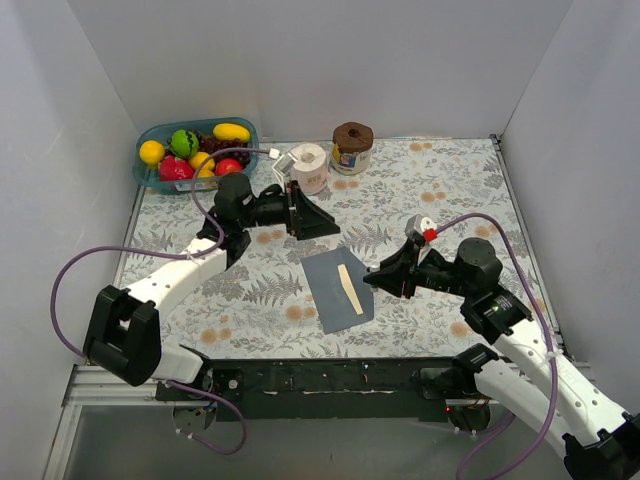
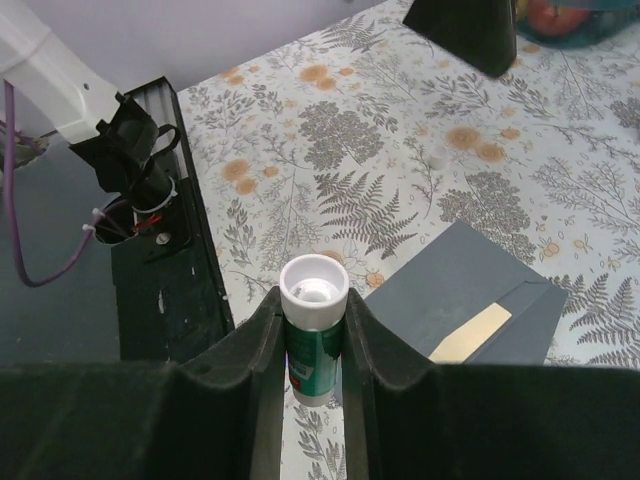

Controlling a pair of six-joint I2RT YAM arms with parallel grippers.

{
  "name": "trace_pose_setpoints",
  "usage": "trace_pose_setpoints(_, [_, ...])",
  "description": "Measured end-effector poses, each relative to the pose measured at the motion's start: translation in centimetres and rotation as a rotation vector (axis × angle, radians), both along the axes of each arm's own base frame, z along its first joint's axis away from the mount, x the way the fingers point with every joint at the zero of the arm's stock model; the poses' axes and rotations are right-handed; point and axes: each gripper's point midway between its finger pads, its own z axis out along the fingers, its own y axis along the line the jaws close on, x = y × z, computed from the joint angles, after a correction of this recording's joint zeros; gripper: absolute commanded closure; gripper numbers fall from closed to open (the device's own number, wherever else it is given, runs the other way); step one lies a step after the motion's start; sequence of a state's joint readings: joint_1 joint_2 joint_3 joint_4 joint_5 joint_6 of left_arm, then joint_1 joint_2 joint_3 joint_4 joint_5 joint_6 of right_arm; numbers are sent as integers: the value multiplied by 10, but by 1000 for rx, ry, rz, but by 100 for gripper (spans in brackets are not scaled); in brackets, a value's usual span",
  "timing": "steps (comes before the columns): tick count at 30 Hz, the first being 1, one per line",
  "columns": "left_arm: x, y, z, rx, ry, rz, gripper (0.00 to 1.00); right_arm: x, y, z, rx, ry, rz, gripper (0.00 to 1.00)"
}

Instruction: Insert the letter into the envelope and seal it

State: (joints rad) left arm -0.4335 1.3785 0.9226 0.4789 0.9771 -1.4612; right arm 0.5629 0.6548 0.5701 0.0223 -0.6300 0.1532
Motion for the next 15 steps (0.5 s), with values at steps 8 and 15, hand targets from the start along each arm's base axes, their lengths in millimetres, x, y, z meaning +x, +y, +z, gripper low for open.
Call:
trace_pose_setpoints(8, [-38, -41, -12, 74, 3, -86, 24, -1, 6, 10, 29, -7, 37, 99])
trace_pose_setpoints(15, [-27, -54, -22, 160, 34, 41, 26, 2, 6, 8, 27, 11, 21, 99])
